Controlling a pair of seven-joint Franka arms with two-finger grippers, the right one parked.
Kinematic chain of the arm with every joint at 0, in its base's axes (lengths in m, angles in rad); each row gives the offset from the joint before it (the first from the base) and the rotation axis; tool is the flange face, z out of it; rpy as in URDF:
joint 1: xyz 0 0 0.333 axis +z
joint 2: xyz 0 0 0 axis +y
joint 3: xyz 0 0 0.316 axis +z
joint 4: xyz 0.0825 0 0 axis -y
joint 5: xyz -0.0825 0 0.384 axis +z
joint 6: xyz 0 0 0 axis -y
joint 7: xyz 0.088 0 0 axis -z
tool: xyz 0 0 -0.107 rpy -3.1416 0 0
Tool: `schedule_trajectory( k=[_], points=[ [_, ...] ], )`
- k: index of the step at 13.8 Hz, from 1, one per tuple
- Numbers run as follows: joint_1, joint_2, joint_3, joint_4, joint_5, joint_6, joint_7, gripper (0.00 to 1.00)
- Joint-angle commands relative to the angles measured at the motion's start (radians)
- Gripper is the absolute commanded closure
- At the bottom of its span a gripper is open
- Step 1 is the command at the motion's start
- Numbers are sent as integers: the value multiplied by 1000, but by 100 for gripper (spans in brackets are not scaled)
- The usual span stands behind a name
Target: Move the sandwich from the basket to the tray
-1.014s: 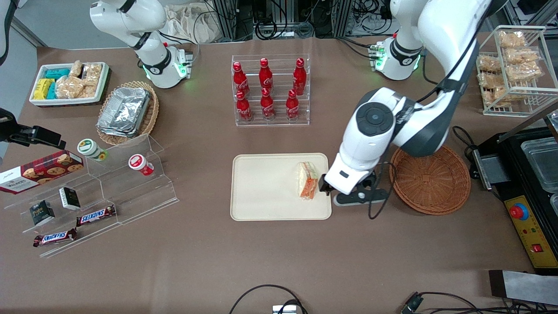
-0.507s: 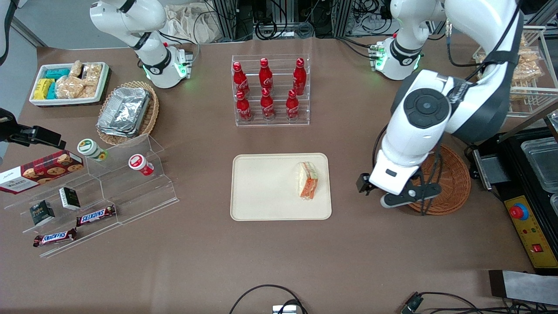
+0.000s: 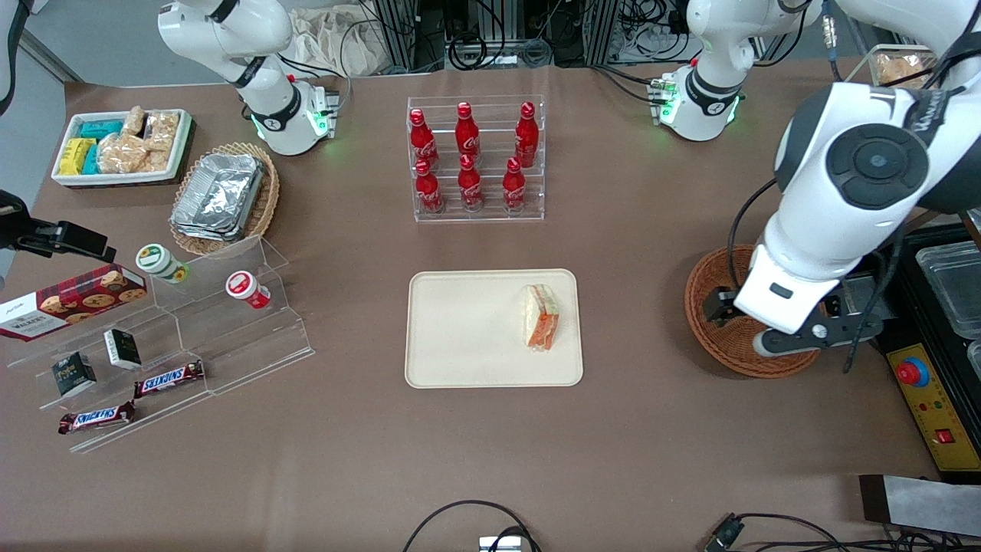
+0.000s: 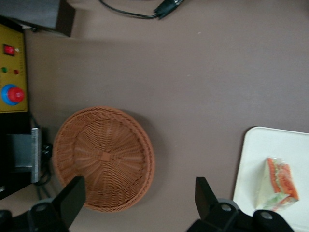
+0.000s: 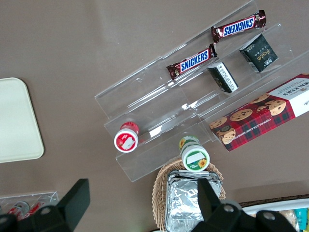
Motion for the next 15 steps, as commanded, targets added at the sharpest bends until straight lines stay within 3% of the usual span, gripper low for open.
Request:
schedule_trajectory(
  k=[1, 5, 9, 12, 15],
  points=[
    [28, -27, -10, -1, -6, -24, 43, 0],
    [66, -39, -10, 32, -16, -79, 128, 0],
    [130, -82, 11, 28, -113, -83, 270, 0],
    [79, -134, 163, 12, -216, -86, 377, 0],
    [22, -178, 265, 6, -259, -116, 423, 0]
  ],
)
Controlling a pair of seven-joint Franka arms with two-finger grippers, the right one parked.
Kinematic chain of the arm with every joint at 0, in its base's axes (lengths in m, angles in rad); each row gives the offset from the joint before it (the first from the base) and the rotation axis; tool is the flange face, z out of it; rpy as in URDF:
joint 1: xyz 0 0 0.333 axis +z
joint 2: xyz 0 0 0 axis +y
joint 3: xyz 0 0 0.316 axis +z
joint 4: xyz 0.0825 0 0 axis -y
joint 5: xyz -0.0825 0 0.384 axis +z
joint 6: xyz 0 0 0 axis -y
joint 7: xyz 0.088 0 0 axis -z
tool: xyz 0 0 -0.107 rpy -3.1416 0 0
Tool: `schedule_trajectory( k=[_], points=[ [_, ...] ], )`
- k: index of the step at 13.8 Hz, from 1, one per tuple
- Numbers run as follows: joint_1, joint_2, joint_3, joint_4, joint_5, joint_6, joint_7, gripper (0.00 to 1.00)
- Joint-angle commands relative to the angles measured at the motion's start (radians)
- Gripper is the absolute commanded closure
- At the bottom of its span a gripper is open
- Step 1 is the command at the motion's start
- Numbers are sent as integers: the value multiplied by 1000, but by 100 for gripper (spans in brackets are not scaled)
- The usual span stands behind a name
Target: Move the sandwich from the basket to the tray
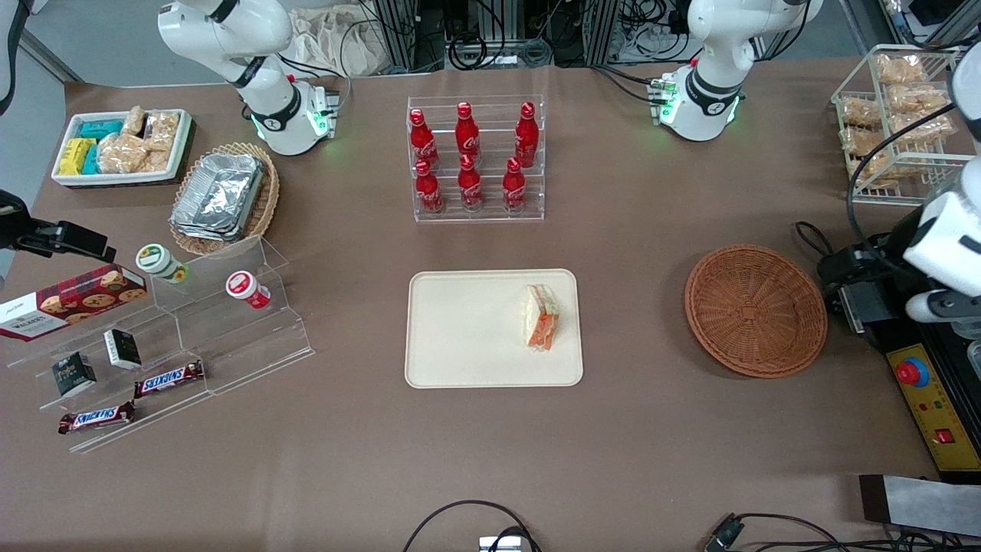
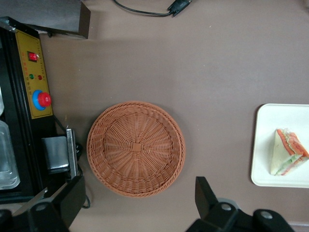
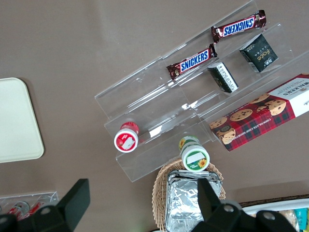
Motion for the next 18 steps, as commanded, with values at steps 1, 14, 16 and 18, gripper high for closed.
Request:
schedule_trajectory(
  k=[1, 14, 16, 18],
  points=[
    [-43, -65, 64, -38, -32, -30, 47, 0],
    [-153, -253, 223, -216, -74, -103, 165, 0],
    [-153, -269, 223, -227, -75, -102, 165, 0],
    [-153, -280, 223, -232, -77, -100, 162, 0]
  ],
)
